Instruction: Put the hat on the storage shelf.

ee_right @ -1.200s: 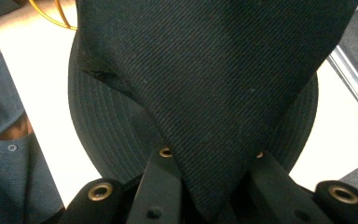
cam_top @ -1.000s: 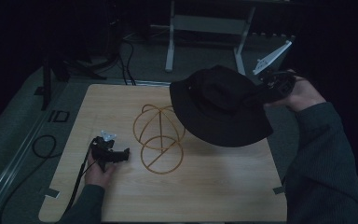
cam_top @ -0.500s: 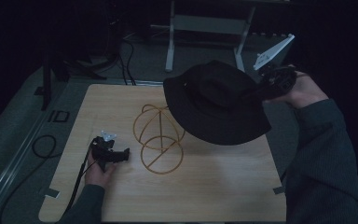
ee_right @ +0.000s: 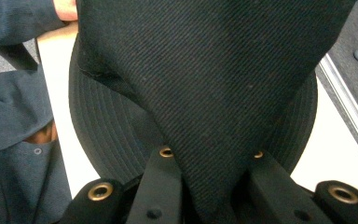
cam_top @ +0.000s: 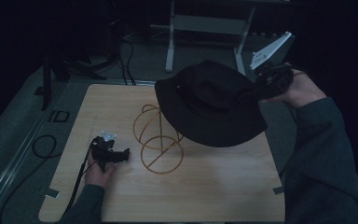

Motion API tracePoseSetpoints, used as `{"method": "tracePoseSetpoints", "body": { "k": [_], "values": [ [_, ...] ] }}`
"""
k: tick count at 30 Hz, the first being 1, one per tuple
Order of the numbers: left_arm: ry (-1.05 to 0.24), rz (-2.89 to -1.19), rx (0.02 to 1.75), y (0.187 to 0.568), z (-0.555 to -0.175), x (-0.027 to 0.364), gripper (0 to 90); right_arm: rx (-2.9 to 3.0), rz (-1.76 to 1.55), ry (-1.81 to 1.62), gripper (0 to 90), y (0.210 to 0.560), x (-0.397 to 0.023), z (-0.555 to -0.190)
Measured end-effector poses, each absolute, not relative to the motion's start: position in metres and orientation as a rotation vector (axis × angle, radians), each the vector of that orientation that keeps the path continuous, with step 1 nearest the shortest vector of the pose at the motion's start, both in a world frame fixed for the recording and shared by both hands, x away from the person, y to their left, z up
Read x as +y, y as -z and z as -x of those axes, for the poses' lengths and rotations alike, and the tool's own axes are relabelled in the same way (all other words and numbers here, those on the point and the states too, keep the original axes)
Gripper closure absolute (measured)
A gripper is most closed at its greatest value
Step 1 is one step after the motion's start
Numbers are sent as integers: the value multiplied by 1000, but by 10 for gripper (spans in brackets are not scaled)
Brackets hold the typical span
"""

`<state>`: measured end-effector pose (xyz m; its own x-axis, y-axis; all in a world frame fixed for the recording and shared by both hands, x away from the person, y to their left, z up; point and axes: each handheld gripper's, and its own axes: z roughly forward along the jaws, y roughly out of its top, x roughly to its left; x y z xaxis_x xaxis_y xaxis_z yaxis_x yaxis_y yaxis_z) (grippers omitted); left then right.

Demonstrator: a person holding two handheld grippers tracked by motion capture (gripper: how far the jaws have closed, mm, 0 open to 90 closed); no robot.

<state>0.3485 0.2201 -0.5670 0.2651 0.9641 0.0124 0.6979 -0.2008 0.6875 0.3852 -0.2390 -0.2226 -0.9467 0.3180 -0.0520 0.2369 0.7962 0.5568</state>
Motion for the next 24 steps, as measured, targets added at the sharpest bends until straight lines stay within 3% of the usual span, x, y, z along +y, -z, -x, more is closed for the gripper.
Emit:
{"method": "tracePoseSetpoints", "body": {
  "k": [24],
  "values": [
    [-607, -1977, 1494, 567, -349, 219, 15, 2883, -369, -854, 852, 229, -201, -391]
  ]
}}
